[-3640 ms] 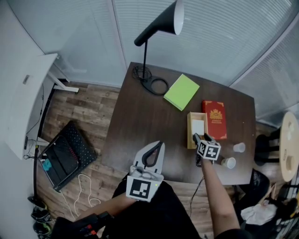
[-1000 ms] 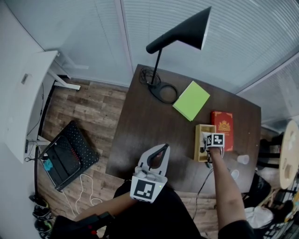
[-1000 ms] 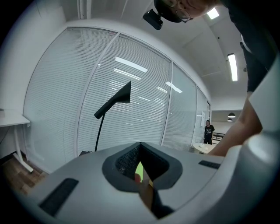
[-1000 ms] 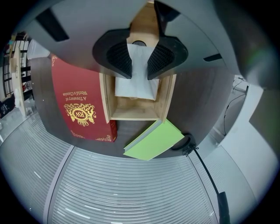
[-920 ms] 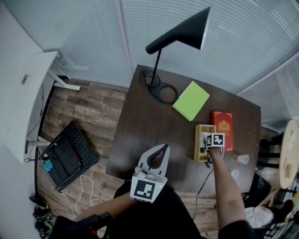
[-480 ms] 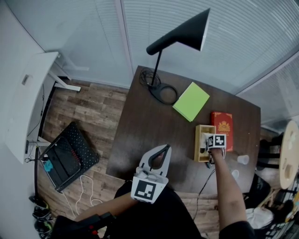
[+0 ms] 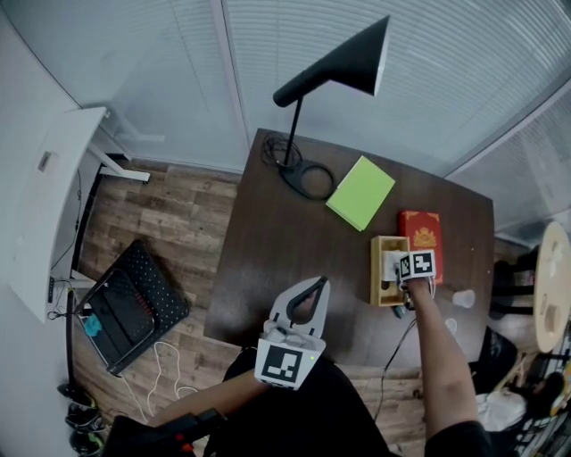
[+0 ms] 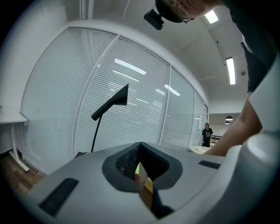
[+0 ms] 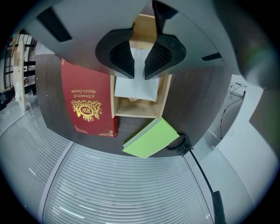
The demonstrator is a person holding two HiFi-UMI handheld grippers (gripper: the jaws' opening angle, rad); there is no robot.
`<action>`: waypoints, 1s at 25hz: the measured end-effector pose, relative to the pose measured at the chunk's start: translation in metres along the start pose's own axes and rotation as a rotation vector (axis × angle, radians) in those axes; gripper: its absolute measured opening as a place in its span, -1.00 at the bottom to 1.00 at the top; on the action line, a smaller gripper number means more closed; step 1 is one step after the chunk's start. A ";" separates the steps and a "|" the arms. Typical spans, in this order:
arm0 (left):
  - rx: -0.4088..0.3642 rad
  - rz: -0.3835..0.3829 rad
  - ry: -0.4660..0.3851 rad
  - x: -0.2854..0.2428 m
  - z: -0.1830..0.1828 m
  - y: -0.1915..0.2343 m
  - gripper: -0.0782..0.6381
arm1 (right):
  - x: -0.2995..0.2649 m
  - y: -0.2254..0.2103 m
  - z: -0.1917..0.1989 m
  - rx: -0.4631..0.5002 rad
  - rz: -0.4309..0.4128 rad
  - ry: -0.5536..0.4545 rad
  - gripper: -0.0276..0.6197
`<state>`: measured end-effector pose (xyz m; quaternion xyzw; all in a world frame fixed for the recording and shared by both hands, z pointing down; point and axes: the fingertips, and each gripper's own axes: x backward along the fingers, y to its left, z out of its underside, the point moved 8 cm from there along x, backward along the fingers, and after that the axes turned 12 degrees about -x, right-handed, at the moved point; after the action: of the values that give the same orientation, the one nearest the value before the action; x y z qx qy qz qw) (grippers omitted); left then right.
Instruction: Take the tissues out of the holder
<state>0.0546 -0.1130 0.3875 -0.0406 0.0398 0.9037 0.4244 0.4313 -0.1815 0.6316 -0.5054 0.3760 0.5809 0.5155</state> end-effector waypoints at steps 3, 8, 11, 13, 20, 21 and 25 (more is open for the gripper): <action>0.006 0.000 -0.007 0.004 -0.001 -0.002 -0.78 | 0.004 -0.001 0.001 -0.006 -0.003 -0.003 -0.68; 0.007 -0.003 -0.008 0.011 0.002 -0.004 -0.78 | 0.006 -0.001 0.003 -0.004 0.003 -0.007 -0.73; 0.006 -0.003 -0.003 0.015 0.002 -0.004 -0.78 | 0.008 0.000 0.004 0.008 0.008 -0.014 -0.77; 0.004 -0.004 -0.004 0.018 0.002 -0.005 -0.78 | 0.010 0.003 0.005 0.029 0.010 -0.024 -0.88; -0.005 -0.011 0.006 0.030 0.004 -0.005 -0.78 | 0.005 0.000 0.015 0.016 0.003 -0.025 -0.88; -0.005 -0.013 0.006 0.031 0.003 -0.005 -0.78 | 0.005 0.000 0.016 0.016 0.001 -0.025 -0.88; -0.007 -0.014 -0.002 0.036 0.003 -0.006 -0.78 | 0.009 -0.002 0.018 0.013 0.004 -0.023 -0.88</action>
<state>0.0362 -0.0807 0.3859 -0.0415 0.0362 0.9009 0.4305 0.4303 -0.1621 0.6266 -0.4945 0.3747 0.5854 0.5218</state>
